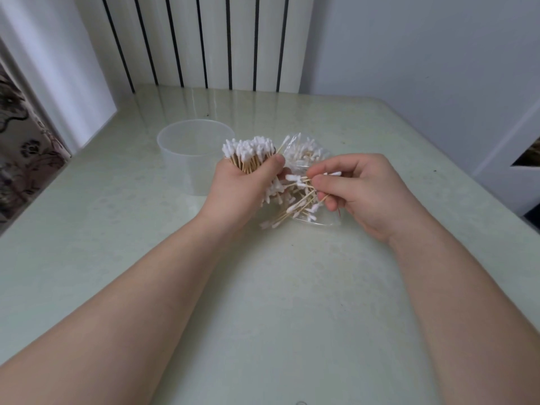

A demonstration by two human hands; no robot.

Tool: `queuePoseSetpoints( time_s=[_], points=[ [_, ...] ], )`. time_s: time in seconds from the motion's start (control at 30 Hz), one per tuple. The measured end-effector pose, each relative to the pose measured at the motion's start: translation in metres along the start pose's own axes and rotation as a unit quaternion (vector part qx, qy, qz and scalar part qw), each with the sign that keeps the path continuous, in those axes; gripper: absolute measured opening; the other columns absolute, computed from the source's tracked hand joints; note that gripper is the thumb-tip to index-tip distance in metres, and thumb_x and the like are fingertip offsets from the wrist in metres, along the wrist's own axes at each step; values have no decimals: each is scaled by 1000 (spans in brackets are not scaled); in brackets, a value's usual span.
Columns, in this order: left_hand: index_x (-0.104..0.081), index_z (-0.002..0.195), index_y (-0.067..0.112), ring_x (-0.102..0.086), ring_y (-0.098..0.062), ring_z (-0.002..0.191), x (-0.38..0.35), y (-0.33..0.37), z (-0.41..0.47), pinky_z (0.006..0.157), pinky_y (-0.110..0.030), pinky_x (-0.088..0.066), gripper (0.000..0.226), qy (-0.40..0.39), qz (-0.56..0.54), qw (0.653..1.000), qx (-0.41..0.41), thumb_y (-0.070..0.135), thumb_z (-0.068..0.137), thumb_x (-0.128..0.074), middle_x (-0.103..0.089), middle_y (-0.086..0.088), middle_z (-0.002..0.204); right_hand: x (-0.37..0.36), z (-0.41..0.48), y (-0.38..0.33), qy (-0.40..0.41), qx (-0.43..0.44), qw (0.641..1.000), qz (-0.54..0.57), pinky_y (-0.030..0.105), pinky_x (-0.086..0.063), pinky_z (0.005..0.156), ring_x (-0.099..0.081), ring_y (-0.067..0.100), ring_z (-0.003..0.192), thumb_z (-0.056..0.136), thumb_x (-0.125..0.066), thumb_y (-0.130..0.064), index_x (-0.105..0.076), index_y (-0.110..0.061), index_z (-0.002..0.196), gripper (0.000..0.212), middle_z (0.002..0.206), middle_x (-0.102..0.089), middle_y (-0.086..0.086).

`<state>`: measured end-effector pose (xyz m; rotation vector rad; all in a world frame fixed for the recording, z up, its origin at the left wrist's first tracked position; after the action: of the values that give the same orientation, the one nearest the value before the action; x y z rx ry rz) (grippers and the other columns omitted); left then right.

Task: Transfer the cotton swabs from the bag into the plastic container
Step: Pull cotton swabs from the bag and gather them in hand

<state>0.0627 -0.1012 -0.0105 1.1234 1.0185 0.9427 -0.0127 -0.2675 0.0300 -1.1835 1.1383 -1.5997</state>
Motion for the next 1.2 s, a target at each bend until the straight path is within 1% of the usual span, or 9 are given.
queuePoseSetpoints(
  time_s=[0.13, 0.27, 0.4, 0.47, 0.57, 0.67, 0.9, 1.07, 1.2],
  points=[
    [-73, 92, 7, -74, -37, 96, -8, -2, -3, 92, -60, -56, 22, -55, 20, 998, 0, 27, 84, -76, -76, -20, 99, 1, -1, -1, -9, 3, 1000, -26, 28, -44, 60, -51, 18, 50, 85, -72, 2, -78, -15, 84, 18, 61, -64, 11],
    [-72, 92, 1, -69, -28, 74, -21, -1, -10, 64, -39, -55, 10, -101, 42, 994, 6, 11, 92, -70, -71, -21, 81, 1, -1, -2, 16, 20, 999, -36, 32, -49, 63, -55, 18, 53, 85, -73, -1, -79, -16, 88, 16, 66, -66, 15],
    [-74, 98, 4, -70, -36, 83, -25, -4, -12, 74, -55, -56, 14, -125, 28, 992, 21, 12, 88, -72, -73, -25, 94, 0, 0, -1, 51, 20, 998, -10, 25, -54, 62, -63, 16, 53, 85, -73, 2, -76, -17, 90, 20, 68, -70, 4],
    [-73, 101, 8, -70, -29, 83, -28, -4, -13, 76, -42, -55, 12, -146, 25, 989, 29, 10, 90, -72, -74, -15, 91, 0, 0, 1, 64, 16, 998, 9, 24, -54, 60, -65, 16, 54, 85, -73, 3, -73, -18, 94, 23, 72, -70, 6],
    [-69, 104, 2, -63, -27, 80, -37, -2, -19, 70, -36, -52, 9, -194, 16, 980, 30, 5, 96, -66, -68, -14, 86, 0, 1, 3, 73, 9, 997, 37, 28, -56, 62, -66, 16, 56, 85, -73, 4, -70, -15, 101, 25, 73, -69, 7],
    [-67, 100, -5, -59, -26, 73, -36, 0, -18, 63, -33, -50, 10, -181, 27, 983, 30, 3, 95, -66, -63, -18, 81, 1, 1, 4, 80, 3, 995, 57, 31, -58, 70, -67, 17, 59, 84, -74, 3, -71, -13, 98, 21, 70, -70, 6],
    [-70, 99, -5, -65, -23, 72, -25, -4, -17, 72, -36, -54, 13, -123, 79, 988, 52, 3, 88, -73, -70, -12, 79, 3, 2, 4, 80, -1, 992, 100, 33, -57, 75, -65, 18, 61, 84, -72, 5, -73, -10, 85, 14, 70, -70, 8],
    [-66, 85, -13, -60, -36, 63, -21, 0, -21, 61, -64, -51, 15, -88, 68, 991, 68, 1, 85, -70, -64, -33, 71, 16, 2, 0, 126, 13, 980, 154, 25, -56, 66, -67, 19, 65, 85, -70, 8, -71, -5, 87, 13, 72, -68, 9],
    [-67, 79, -2, -59, -33, 59, -24, 1, -21, 58, -44, -49, 11, -104, 54, 990, 76, 3, 88, -68, -64, -23, 67, 19, 2, 0, 151, 24, 978, 141, 28, -58, 69, -69, 20, 66, 85, -72, 7, -72, -9, 91, 16, 74, -71, 6]
  ],
)
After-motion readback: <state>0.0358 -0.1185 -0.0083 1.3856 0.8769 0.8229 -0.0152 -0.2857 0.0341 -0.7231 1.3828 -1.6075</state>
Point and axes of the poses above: each hand's wrist, its own z-axis towards the middle knuckle, its own x-axis out of the back of the hand, y = z × x, the point moved 8 cm from there along z, towards the middle knuckle
